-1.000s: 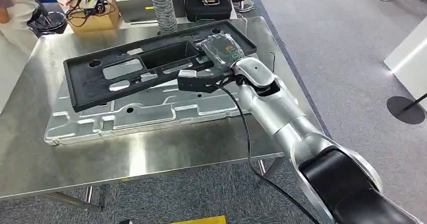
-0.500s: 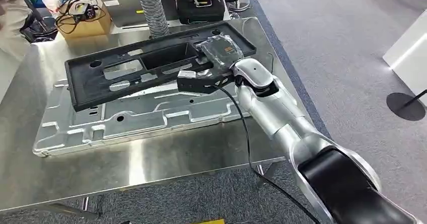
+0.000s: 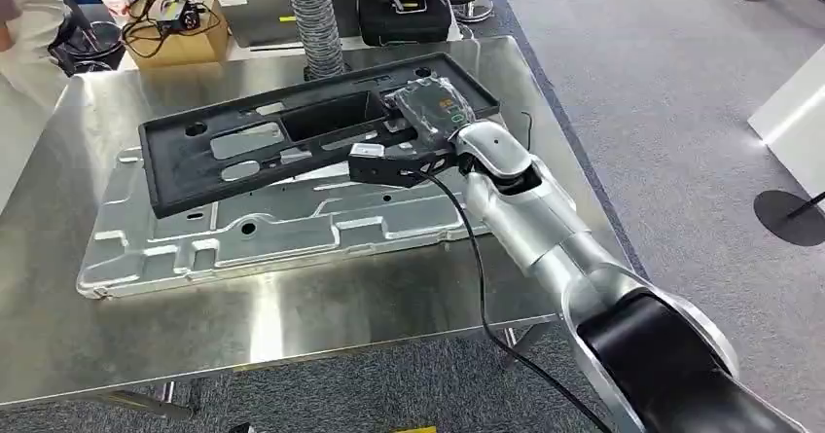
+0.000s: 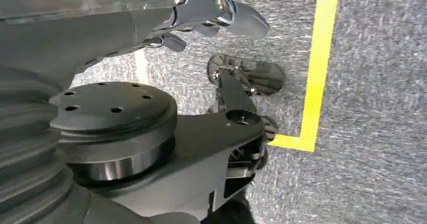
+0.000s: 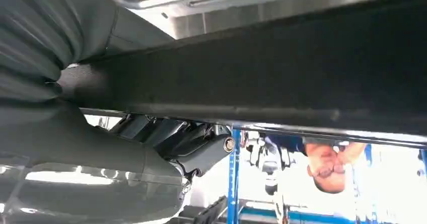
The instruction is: Take the parts from the cabinet and place them on the table.
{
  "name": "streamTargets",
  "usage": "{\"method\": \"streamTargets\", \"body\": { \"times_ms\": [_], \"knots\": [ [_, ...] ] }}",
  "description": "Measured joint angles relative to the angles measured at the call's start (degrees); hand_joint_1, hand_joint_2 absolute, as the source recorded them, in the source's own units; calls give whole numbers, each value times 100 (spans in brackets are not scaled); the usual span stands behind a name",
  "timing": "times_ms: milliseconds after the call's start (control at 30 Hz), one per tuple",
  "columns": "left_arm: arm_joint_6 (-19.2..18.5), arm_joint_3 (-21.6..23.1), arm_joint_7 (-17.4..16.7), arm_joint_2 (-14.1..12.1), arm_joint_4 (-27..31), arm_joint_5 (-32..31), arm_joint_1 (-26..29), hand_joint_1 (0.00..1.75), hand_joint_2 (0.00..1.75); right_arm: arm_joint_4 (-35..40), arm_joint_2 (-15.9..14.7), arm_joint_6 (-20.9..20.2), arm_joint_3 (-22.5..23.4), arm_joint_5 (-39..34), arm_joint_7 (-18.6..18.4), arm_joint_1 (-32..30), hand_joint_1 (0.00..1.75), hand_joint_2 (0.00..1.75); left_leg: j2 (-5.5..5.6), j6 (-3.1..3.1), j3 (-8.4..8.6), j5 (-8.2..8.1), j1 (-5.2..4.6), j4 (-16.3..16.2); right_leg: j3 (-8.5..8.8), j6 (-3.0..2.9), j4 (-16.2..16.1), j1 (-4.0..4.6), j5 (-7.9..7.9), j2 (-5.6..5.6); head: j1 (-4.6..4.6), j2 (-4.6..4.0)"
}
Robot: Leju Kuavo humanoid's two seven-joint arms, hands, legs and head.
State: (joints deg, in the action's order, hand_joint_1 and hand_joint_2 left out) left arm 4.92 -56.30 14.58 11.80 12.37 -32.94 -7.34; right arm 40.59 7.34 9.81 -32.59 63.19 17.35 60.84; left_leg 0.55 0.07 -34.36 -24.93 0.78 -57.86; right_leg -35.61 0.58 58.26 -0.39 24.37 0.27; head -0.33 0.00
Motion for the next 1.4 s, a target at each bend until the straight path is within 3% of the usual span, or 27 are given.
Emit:
{"method": "streamTargets", "body": {
  "times_ms": [100,167,200,300,333,367,400,467,533,633,700,733,800,833,867,900,967,1000,1033,1133,1200,1233,1300,1333,1367,1400],
  "knots": [
    [0,-2,-4,0,0,2,7,0,175,-7,2,35,0,4,2,-25,175,175,-4,-85,1,-2,-1,21,-31,-46,-12,35,-3,13,-2,0],
    [9,-2,-18,-2,0,2,7,0,175,-4,7,41,2,9,-13,-28,175,175,-11,-149,-10,-68,9,-17,21,-114,-89,-35,-40,1,2,2],
    [11,-2,-20,-2,0,2,9,0,175,-4,9,44,2,15,-13,-24,175,175,-19,-167,-77,-206,-2,-210,41,-148,-107,-36,-34,0,-20,0],
    [15,-4,-24,-2,0,11,11,0,175,-7,20,48,0,15,-11,-48,175,175,-19,-215,-723,-812,8,-1562,55,-183,-103,-19,-13,-3,-33,0],
    [15,-7,-24,-2,0,13,17,0,175,-9,20,48,2,17,-11,-73,175,175,-19,-221,-882,-853,9,-1843,60,-187,-99,-14,-8,-2,-37,2],
    [15,-7,-24,-2,0,13,22,0,175,-13,20,48,2,17,-13,-96,175,175,-20,-219,-888,-731,9,-1795,71,-187,-96,-14,4,1,-31,2],
    [17,-7,-24,-2,0,17,22,0,175,-15,20,50,0,17,-11,-105,175,175,-20,-213,-749,-486,9,-1460,85,-180,-87,-14,22,7,-35,0],
    [17,-7,-24,-2,0,15,18,0,175,-17,22,66,2,22,-15,-106,175,175,-25,-180,-272,67,12,-422,126,-150,-50,-15,77,18,-35,0],
    [17,-9,-24,0,0,15,18,0,175,-52,20,157,4,26,-20,-109,175,175,-17,-127,-72,51,-17,-17,94,-102,-7,29,103,32,-33,2],
    [17,-9,-24,0,0,15,15,0,175,-107,20,201,9,50,-24,-165,175,175,-6,-45,-104,44,-26,-41,92,-35,-35,22,90,20,-20,0],
    [20,-11,-24,11,0,4,11,0,175,-138,17,247,24,57,-24,-177,175,175,-16,30,-62,78,11,31,31,28,119,2,237,7,-11,0],
    [22,-11,-24,11,0,0,-1,0,175,-160,15,289,35,59,-24,-177,175,175,-21,67,-63,76,11,31,-132,48,478,1,440,5,-9,0],
    [22,-11,-24,13,0,0,-4,0,175,-214,11,332,55,59,-24,-225,175,175,-22,79,-60,67,9,28,-619,84,1467,-10,844,4,-13,0],
    [22,-11,-24,13,0,0,0,0,175,-245,4,337,57,59,-24,-264,175,175,-22,82,-59,64,9,25,-795,91,1792,-13,916,4,-7,2],
    [22,-11,-26,13,0,0,4,0,175,-273,-2,336,57,70,-26,-304,175,175,-19,83,-55,63,9,24,-851,93,1851,-21,862,4,-9,0],
    [22,-11,-26,13,0,0,6,0,175,-306,-4,341,59,87,-33,-332,175,175,-14,79,-47,57,9,21,-765,82,1612,-31,665,4,-7,0],
    [22,-11,-24,17,0,0,-2,0,175,-372,-4,367,66,157,-37,-333,175,175,-5,50,-26,29,9,-5,-253,37,513,-34,88,1,-6,0],
    [22,-11,-20,18,0,0,-3,0,175,-407,-4,407,77,184,-44,-329,175,175,-4,30,-24,12,9,-9,-63,6,76,-30,-22,-2,-9,0],
    [22,-11,-13,20,0,0,-8,0,175,-461,0,463,90,199,-44,-326,175,175,0,1,-42,-3,-25,-32,-20,-4,7,17,22,-2,-15,0],
    [22,-11,2,20,0,-2,-3,0,175,-592,2,479,127,199,-50,-358,175,175,-5,-92,-21,13,-8,16,-35,-65,12,38,16,16,-15,0],
    [22,-11,7,17,0,-4,-2,0,175,-636,7,485,157,194,-44,-383,175,175,-14,-153,-46,-104,-6,-88,29,-143,-85,-27,-28,8,-17,0],
    [22,-11,9,20,0,-7,-4,0,175,-654,11,492,162,192,-39,-384,175,175,-18,-169,-166,-288,-5,-375,35,-173,-88,-30,-27,2,-39,2],
    [20,-9,9,20,0,-7,-3,0,175,-695,11,505,164,186,-33,-410,175,175,-19,-206,-604,-719,2,-1323,42,-185,-87,-19,-19,2,-33,0],
    [20,-11,9,20,0,-7,4,0,175,-721,11,505,166,186,-33,-438,175,175,-19,-218,-820,-850,2,-1755,42,-190,-83,-11,-15,1,-37,0],
    [20,-11,9,20,0,-7,9,0,175,-748,11,505,166,186,-33,-467,175,175,-20,-218,-897,-814,2,-1871,45,-195,-77,-9,-11,2,-35,0],
    [20,-11,9,20,0,-7,9,0,175,-765,11,507,166,186,-28,-485,175,175,-20,-213,-829,-654,2,-1688,49,-192,-73,-8,-6,5,-35,2]
  ]
}}
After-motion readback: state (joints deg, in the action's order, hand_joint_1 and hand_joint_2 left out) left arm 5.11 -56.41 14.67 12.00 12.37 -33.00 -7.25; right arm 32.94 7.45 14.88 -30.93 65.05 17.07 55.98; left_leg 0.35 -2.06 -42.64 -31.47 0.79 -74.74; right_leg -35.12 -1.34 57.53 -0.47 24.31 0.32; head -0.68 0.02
